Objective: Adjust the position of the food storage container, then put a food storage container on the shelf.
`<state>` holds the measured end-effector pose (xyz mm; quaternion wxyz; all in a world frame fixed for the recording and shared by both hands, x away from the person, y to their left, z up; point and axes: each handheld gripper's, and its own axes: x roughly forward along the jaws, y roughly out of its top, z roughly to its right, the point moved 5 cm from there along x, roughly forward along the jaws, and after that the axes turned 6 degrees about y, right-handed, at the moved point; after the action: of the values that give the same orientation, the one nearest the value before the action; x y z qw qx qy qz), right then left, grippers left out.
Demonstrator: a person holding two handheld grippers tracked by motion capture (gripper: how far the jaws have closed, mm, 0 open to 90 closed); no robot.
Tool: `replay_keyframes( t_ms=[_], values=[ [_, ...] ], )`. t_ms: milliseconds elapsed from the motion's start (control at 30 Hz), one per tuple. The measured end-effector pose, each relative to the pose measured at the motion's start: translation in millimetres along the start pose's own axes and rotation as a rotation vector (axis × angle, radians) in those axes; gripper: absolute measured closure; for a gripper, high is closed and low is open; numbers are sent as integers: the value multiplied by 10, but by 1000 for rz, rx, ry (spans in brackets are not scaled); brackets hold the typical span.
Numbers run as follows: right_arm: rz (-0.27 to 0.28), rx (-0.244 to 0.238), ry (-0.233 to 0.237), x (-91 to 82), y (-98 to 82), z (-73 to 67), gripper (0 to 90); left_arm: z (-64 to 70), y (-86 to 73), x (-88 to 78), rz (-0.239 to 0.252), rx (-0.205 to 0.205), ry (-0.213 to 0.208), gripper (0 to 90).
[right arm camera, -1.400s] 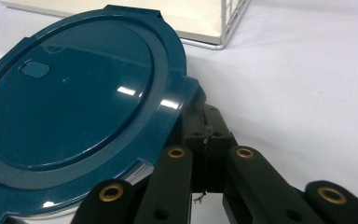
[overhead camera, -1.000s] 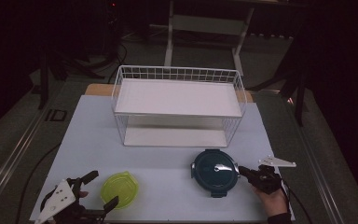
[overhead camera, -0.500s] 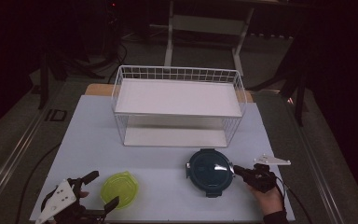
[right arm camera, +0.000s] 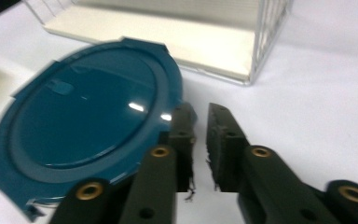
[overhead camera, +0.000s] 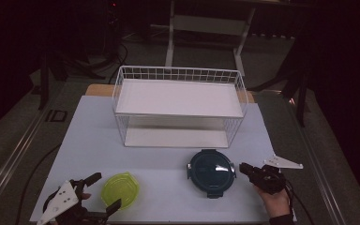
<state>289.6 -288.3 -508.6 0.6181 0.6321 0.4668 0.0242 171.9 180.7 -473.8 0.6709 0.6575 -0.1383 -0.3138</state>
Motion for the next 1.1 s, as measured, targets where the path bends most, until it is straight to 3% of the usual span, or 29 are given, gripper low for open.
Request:
replay_keyframes(
  t_ms=[100, 133, 233, 300, 333, 467, 600, 733, 800, 867, 1033, 1100],
  values=[
    [21, -16, 6, -47, 31, -36, 744, 33, 7, 16, -7, 15, -7, 0],
    [42, -26, 25, -96, 64, -87, 676, 53, 22, 32, -13, 18, -19, 0],
    [58, -47, 33, -143, 95, -139, 611, 83, 49, 48, -16, 27, -27, 0],
    [96, -53, 64, -208, 149, -209, 433, 122, 124, 68, -15, 27, -55, 0],
    [96, -53, 64, -208, 149, -209, 433, 122, 124, 68, -15, 27, -55, 0],
    [142, -84, 98, -293, 234, -298, 183, 153, 281, 105, -10, 35, -82, 0],
    [162, -125, 96, -360, 296, -371, 138, 208, 431, 187, -21, 63, -105, 0],
    [215, -154, 43, -456, 373, -429, 145, 268, 613, 285, -29, 85, -135, 0],
    [235, -168, 67, -500, 416, -461, 154, 296, 705, 342, -32, 100, -149, 0],
    [230, -189, 34, -534, 443, -491, 163, 324, 789, 411, -31, 101, -162, 0],
    [232, -259, 18, -565, 486, -595, 162, 374, 927, 614, -48, 100, -183, 0],
    [242, -266, 18, -559, 487, -617, 164, 397, 966, 696, -56, 107, -182, 0]
  ],
)
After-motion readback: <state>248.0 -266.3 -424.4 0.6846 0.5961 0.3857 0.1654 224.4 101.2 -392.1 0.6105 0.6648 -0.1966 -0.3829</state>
